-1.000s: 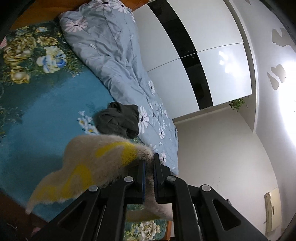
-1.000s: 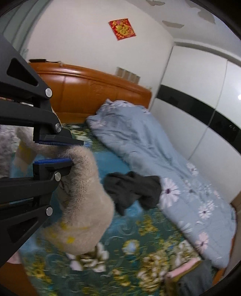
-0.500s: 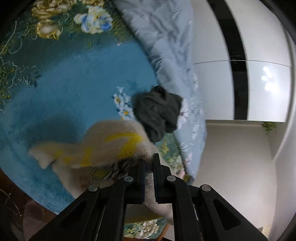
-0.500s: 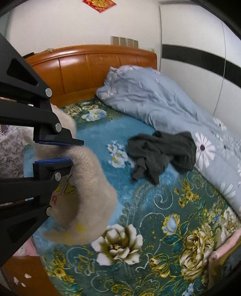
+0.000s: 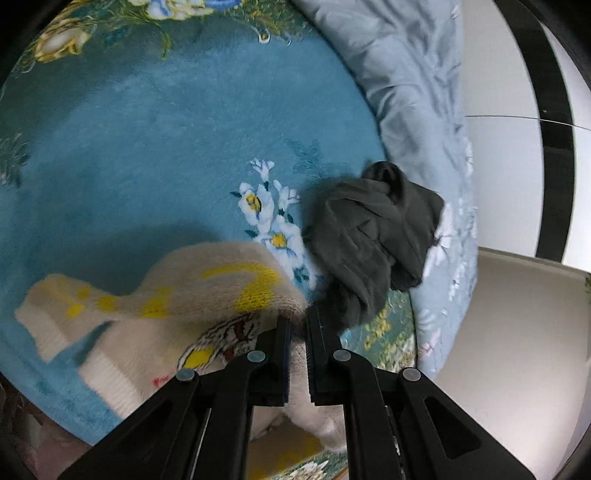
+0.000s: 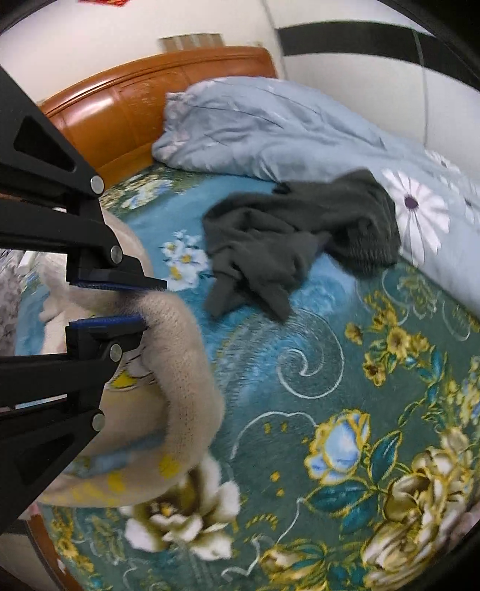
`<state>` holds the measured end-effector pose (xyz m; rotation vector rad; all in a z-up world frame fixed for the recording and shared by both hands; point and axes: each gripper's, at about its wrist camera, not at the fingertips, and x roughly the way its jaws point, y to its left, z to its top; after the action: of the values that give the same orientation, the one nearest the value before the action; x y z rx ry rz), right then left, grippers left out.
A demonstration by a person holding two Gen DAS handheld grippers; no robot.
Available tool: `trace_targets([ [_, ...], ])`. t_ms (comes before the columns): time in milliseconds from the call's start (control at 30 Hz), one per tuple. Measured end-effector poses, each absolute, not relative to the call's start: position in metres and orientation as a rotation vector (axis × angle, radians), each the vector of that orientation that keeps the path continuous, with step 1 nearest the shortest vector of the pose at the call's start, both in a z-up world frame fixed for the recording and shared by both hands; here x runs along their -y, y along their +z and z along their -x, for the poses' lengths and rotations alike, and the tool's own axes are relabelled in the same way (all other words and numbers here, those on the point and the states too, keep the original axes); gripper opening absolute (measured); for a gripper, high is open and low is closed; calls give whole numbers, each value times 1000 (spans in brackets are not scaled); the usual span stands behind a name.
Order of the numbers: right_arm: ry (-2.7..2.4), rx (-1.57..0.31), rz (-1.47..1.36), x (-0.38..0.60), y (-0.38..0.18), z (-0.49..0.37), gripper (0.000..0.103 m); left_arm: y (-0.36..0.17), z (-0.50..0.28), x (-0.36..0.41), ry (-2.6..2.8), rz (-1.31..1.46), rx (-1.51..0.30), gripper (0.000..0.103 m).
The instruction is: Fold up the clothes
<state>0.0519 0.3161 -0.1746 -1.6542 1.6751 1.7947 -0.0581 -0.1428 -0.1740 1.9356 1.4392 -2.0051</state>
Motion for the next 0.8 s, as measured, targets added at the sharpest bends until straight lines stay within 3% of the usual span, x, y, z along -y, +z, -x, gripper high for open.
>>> trace_targets([
  [433,1669,-1673,1630,-345,-250,32,15,-235,154,117,-1854,-1963,-1374,7],
  [567,1658,-1665,1632,-345,-256,38,16,-230,166,116,-1837,-1968,-1415,16],
  [633,1668,-1689,1620,-347,-255,38,20,-223,166,119,-1854,-1948,-1518,24],
  [700,1687,-1741,1562,-351,-249,35,38,-208,162,128,-1893,-1912,-1632,31],
  [733,1700,-1769,1516,-354,-244,32,42,-200,158,134,-1923,-1898,-1634,38],
  [800,1728,-1794,1434,-361,-230,28,47,-182,149,148,-1984,-1869,-1628,41],
])
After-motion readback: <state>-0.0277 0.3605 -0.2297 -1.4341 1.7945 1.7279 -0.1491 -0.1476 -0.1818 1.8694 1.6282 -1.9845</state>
